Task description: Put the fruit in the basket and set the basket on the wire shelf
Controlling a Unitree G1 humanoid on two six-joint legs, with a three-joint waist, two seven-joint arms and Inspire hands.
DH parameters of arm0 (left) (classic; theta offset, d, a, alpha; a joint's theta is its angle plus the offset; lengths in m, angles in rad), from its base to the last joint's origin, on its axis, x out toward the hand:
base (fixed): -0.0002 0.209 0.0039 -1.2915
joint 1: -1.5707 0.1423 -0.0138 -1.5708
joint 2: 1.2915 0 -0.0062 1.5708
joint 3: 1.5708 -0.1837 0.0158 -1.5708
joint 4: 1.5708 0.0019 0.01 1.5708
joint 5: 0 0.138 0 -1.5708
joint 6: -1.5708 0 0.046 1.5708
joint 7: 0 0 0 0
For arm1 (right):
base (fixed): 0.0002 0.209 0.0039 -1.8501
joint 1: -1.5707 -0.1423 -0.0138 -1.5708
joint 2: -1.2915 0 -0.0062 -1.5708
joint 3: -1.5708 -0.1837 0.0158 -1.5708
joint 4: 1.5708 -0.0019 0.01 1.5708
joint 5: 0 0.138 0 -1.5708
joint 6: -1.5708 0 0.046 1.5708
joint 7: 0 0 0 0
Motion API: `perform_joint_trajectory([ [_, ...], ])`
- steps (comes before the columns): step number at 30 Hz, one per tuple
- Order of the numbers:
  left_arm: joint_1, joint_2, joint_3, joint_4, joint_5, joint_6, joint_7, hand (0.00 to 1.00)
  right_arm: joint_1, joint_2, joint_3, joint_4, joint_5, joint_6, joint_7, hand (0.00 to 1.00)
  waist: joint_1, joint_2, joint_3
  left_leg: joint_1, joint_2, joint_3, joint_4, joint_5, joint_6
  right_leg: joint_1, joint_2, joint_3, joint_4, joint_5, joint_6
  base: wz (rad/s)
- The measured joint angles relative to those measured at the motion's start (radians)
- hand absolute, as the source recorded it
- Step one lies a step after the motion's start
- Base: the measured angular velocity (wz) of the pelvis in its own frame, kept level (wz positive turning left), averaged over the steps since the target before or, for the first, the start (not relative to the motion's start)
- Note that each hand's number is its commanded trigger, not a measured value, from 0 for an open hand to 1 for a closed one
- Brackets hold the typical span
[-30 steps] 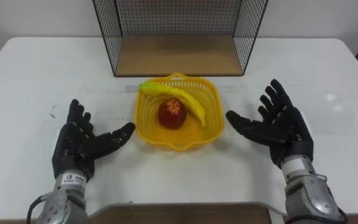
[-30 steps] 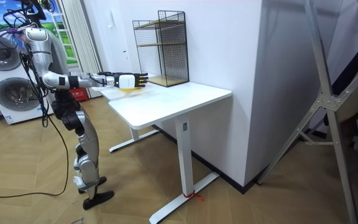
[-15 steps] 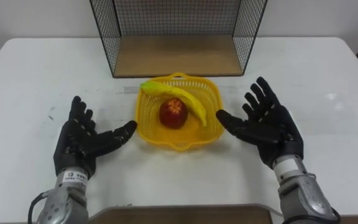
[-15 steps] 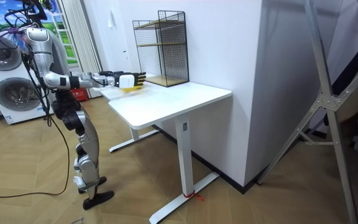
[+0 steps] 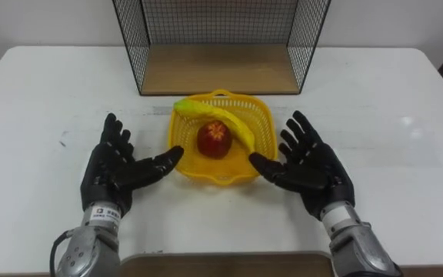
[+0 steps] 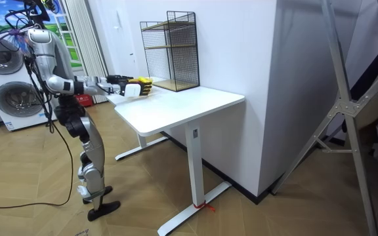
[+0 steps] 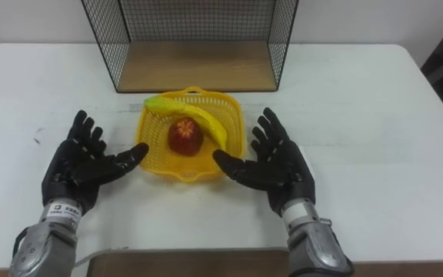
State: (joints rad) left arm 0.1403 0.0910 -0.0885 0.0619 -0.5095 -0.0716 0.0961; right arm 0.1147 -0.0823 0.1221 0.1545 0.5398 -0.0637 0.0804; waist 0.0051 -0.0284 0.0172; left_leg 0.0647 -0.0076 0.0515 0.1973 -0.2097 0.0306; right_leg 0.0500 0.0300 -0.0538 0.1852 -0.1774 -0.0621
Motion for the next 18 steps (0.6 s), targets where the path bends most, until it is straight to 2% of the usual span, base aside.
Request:
perform_joint_trajectory([
  [9,-0.001,-0.002,-0.014,0.0,0.0,0.022,-0.004,0.0,-0.007,0.001,0.009,0.008,-0.046,0.0,0.006,0.0,0.0,0.001,-0.0008,-0.001,0.002,0.0,0.0,0.0,0.0,0.0,0.004,0.011,0.003,0.001,-0.002,-0.03],
  [18,-0.001,-0.006,-0.015,0.0,0.0,0.038,-0.034,0.0,-0.01,0.002,0.011,0.014,-0.074,0.0,0.011,0.0,-0.001,0.019,-0.0062,0.0,0.003,0.0,0.0,0.0,0.0,0.0,0.005,0.011,0.005,0.002,-0.002,0.0],
])
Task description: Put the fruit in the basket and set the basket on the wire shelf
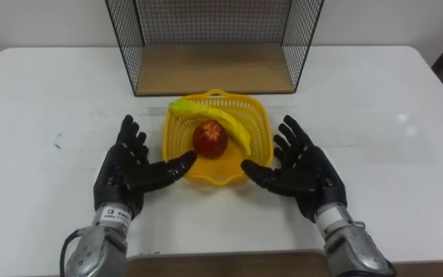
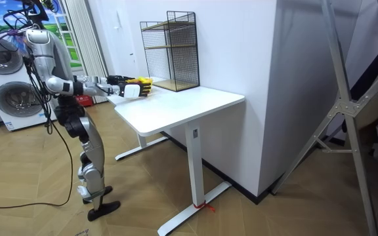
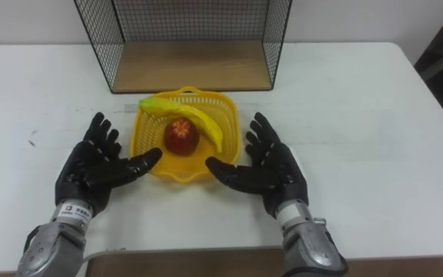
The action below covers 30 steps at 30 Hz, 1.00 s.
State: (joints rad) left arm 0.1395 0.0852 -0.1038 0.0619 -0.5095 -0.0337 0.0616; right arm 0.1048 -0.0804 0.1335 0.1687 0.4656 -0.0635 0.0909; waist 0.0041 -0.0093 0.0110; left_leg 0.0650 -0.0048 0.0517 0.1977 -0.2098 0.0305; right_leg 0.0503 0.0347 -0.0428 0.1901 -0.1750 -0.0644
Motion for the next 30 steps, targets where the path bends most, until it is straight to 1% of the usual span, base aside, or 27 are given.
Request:
perform_joint_trajectory([
  [4,0.0,0.0,-0.002,-0.001,-0.003,0.004,-0.004,0.0,-0.009,0.0,0.0,0.01,0.001,0.0,0.0,0.0,-0.002,0.0,-0.0004,0.0,0.001,0.001,0.0,0.0,0.0,-0.001,0.0,0.0,0.0,0.0,-0.001,0.0],
  [12,-0.003,0.001,-0.048,-0.001,-0.009,0.006,-0.027,0.0,-0.011,0.0,0.0,0.01,0.009,0.0,0.0,0.0,-0.004,-0.002,0.0008,-0.001,0.0,0.004,0.0,0.0,0.0,-0.002,0.0,0.002,-0.005,0.0,0.0,0.0],
  [17,-0.051,-0.002,-0.076,-0.001,-0.008,0.006,-0.034,0.0,-0.042,0.0,0.019,0.01,0.007,0.001,0.0,0.0,-0.003,-0.003,0.0011,-0.006,0.0,0.004,-0.001,0.0,0.0,-0.013,0.0,0.001,-0.005,0.0,0.0,0.0],
  [22,-0.061,-0.002,-0.079,0.005,-0.008,0.006,-0.036,0.0,-0.058,-0.001,0.038,0.01,0.0,0.001,0.0,0.0,-0.003,-0.004,0.002,-0.001,0.0,0.004,-0.007,0.0,0.0,-0.01,0.0,0.001,-0.006,0.0,0.0,0.0],
  [24,-0.062,-0.002,-0.095,0.017,-0.007,0.005,-0.037,0.0,-0.063,0.0,0.045,0.01,-0.004,0.001,0.0,0.0,-0.003,-0.004,0.0031,0.0,0.001,0.004,-0.009,0.0,0.0,-0.007,0.001,0.001,-0.005,0.0,0.0,0.0],
  [26,-0.062,0.001,-0.111,0.023,-0.007,0.005,-0.037,0.0,-0.07,0.0,0.051,0.01,-0.006,0.001,0.0,0.0,-0.004,-0.006,0.0114,0.003,0.001,0.003,-0.009,0.0,0.0,0.0,0.001,0.0,-0.005,0.0,0.0,0.02],
  [28,-0.062,-0.002,-0.116,0.023,0.0,0.005,-0.037,0.0,-0.075,0.0,0.051,0.01,-0.015,0.001,-0.001,0.0,-0.003,-0.008,0.0151,0.002,0.001,0.003,-0.009,0.0,0.0,-0.001,0.0,-0.002,-0.005,0.0,0.0,0.0],
  [30,-0.062,-0.002,-0.12,0.023,0.0,0.005,-0.037,0.0,-0.075,0.0,0.051,0.01,-0.027,0.001,-0.001,0.0,-0.004,-0.007,0.0153,0.001,0.0,0.003,-0.008,0.0,0.0,-0.001,0.0,-0.002,-0.005,0.0,0.0,0.0],
])
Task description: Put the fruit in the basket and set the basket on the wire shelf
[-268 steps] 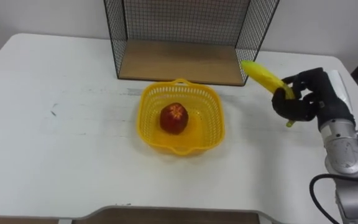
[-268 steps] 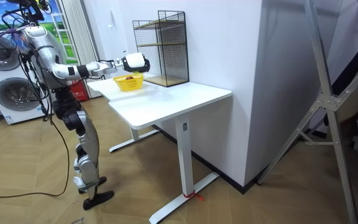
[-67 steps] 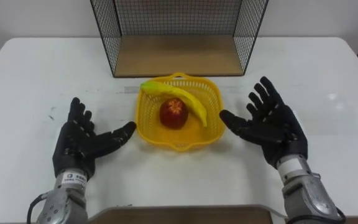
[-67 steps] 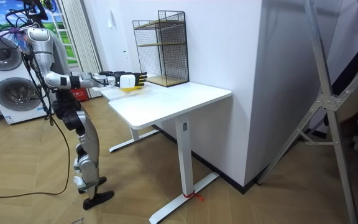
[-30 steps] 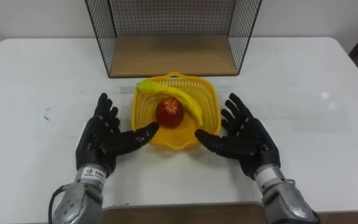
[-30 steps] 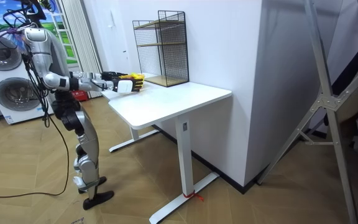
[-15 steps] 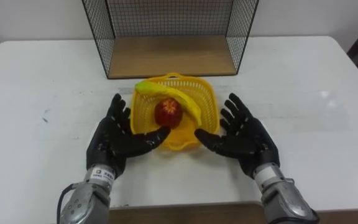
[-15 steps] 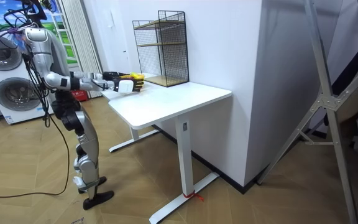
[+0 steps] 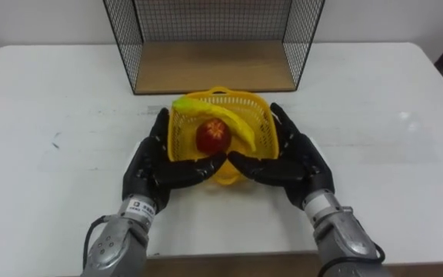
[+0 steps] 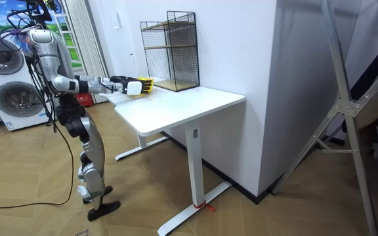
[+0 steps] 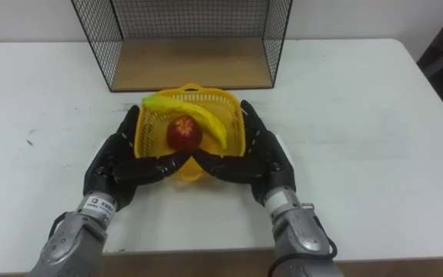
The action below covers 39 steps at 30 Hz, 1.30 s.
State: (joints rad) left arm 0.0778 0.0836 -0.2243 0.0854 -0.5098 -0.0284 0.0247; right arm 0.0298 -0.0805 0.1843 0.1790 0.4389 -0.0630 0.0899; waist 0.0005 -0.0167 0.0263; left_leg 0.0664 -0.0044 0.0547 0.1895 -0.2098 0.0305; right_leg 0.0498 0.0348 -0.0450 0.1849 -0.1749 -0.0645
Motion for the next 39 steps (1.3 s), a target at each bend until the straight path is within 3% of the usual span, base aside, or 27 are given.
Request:
perform_joint_trajectory([
  [22,0.0,0.002,-0.027,0.01,-0.007,-0.014,0.0,0.0,-0.005,0.003,0.013,0.0,-0.014,-0.004,-0.006,0.0,-0.015,0.003,-0.0024,-0.001,0.0,0.003,0.001,0.0,0.0,-0.001,0.0,0.005,0.001,0.0,0.0,0.0],
  [27,0.0,0.001,-0.028,0.01,-0.008,-0.014,0.0,0.0,-0.005,0.002,0.023,0.0,-0.016,-0.004,-0.024,0.0,-0.02,0.005,-0.0066,0.002,0.003,0.022,0.002,0.0,0.0,-0.001,0.002,0.012,0.004,0.001,-0.001,-0.05],
  [29,0.0,0.001,-0.028,0.009,-0.011,-0.014,0.0,0.0,-0.005,-0.001,0.031,-0.005,-0.016,-0.004,-0.036,0.0,-0.021,0.005,-0.0143,0.005,0.003,0.025,0.003,0.0,0.0,-0.001,0.003,0.014,0.005,0.001,-0.001,-0.04],
  [39,-0.032,-0.004,-0.024,-0.056,-0.01,-0.026,0.0,0.0,-0.041,-0.004,0.034,-0.093,-0.017,-0.014,-0.102,0.0,-0.019,0.002,-0.0162,0.016,0.006,0.028,0.003,0.0,0.0,-0.006,0.004,0.015,0.019,0.001,-0.001,-0.03],
])
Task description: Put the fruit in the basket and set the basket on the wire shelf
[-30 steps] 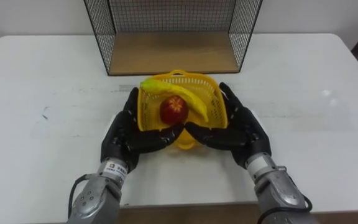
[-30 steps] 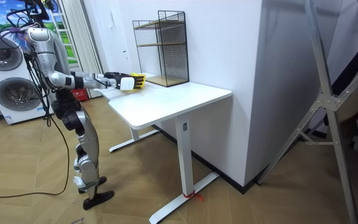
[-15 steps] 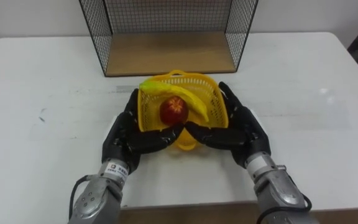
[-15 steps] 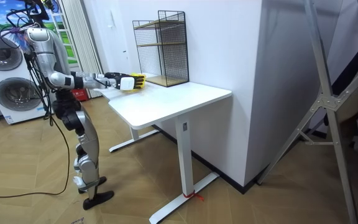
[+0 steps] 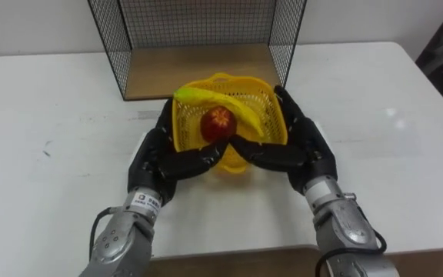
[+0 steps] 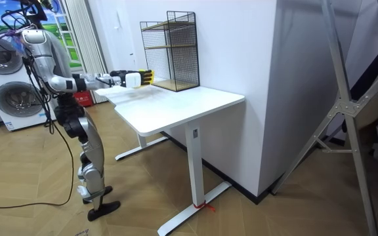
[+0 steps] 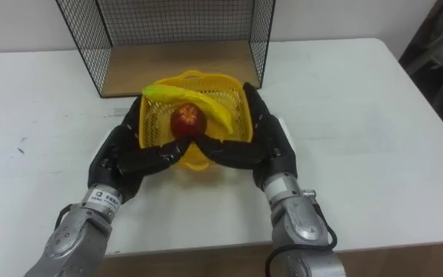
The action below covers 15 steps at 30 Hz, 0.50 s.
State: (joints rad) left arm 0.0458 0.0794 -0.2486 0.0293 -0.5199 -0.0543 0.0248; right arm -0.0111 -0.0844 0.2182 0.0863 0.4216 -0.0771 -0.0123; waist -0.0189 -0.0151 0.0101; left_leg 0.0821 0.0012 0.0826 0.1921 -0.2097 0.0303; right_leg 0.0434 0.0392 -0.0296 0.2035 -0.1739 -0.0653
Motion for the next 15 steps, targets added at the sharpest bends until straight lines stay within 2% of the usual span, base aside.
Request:
perform_joint_trajectory([
  [4,0.0,0.005,0.002,-0.029,0.002,0.0,0.0,0.0,-0.008,0.0,0.0,-0.001,-0.004,-0.022,0.0,0.0,-0.002,-0.005,0.0005,0.001,0.0,0.0,0.004,0.0,0.0,0.009,0.0,-0.002,-0.001,0.0,0.0,0.0],
  [7,-0.002,0.007,0.007,-0.029,0.01,0.0,0.0,0.0,-0.008,0.0,0.0,-0.007,-0.029,-0.022,0.0,0.0,-0.002,-0.012,0.0044,-0.005,0.0,0.0,0.006,0.0,0.0,0.006,-0.001,-0.001,0.001,0.0,0.0,0.0],
  [15,-0.035,0.009,0.022,-0.069,0.011,0.0,0.0,0.0,-0.018,0.0,-0.013,-0.071,-0.078,-0.022,-0.002,0.0,-0.006,-0.014,0.0045,-0.02,0.0,-0.003,0.011,0.0,0.0,-0.007,-0.001,-0.003,0.002,0.0,-0.001,0.0],
])
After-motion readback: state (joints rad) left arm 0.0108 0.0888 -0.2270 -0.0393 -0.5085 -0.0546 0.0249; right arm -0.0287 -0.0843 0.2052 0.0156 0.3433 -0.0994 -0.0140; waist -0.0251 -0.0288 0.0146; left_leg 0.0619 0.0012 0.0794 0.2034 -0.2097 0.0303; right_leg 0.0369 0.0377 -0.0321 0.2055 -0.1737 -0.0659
